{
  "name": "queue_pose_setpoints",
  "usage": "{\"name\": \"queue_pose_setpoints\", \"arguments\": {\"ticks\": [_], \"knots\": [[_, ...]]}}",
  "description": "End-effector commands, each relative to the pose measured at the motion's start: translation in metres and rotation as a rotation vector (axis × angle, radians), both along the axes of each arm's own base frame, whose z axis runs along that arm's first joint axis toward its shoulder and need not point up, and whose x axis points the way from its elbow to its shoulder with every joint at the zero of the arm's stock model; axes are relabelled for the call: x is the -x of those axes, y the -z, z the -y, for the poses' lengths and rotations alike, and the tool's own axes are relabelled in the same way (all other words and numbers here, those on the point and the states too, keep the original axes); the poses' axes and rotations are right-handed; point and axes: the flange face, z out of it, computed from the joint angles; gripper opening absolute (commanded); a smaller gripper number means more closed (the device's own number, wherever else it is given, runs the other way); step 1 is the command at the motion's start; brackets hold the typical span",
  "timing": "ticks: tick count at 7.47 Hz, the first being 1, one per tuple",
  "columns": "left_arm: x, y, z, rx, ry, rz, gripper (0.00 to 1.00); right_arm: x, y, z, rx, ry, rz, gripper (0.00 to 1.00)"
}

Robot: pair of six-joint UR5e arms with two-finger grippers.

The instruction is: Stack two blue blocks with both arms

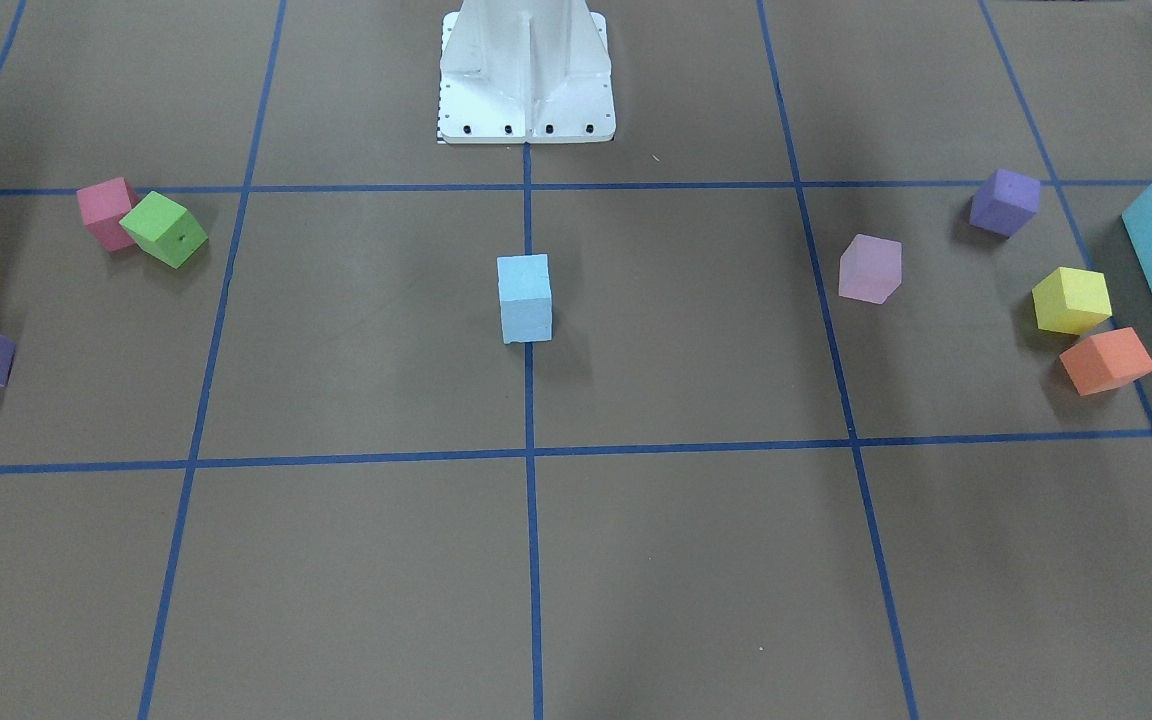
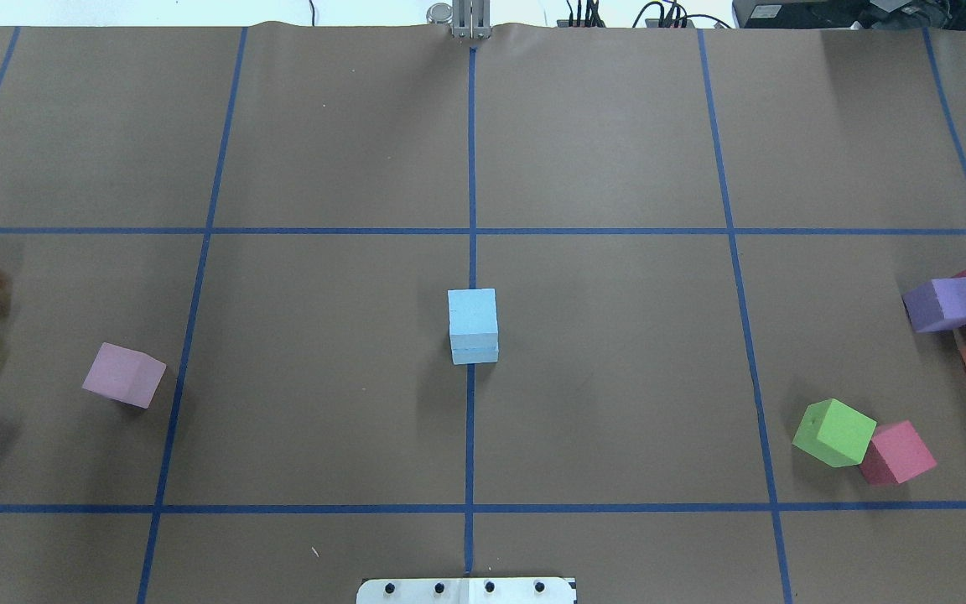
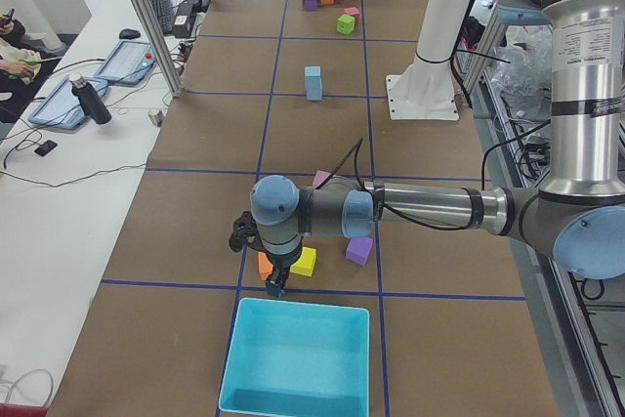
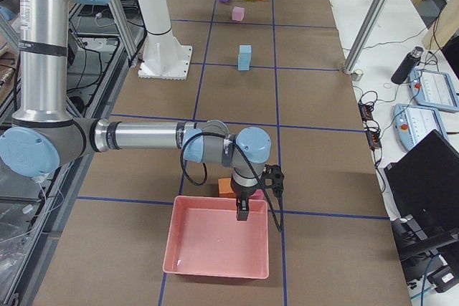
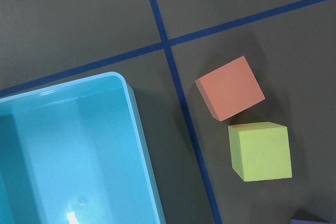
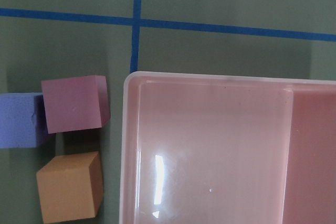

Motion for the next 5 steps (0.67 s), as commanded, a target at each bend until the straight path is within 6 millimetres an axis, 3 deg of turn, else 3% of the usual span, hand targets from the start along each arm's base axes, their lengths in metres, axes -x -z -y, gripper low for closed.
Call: {"name": "queue_pose_setpoints", "arguments": {"ticks": [1, 5], "knots": [[0.0004, -0.0010, -0.0008, 0.003, 0.002, 0.000, 0.98, 0.0001, 0.0012, 0.0001, -0.002, 0.000, 0.001, 1.00], [0.0014, -0.0027, -0.0024, 0.006, 0.003, 0.005, 0.98, 0.0019, 0.0037, 0.0005, -0.006, -0.002, 0.025, 1.00]]}}
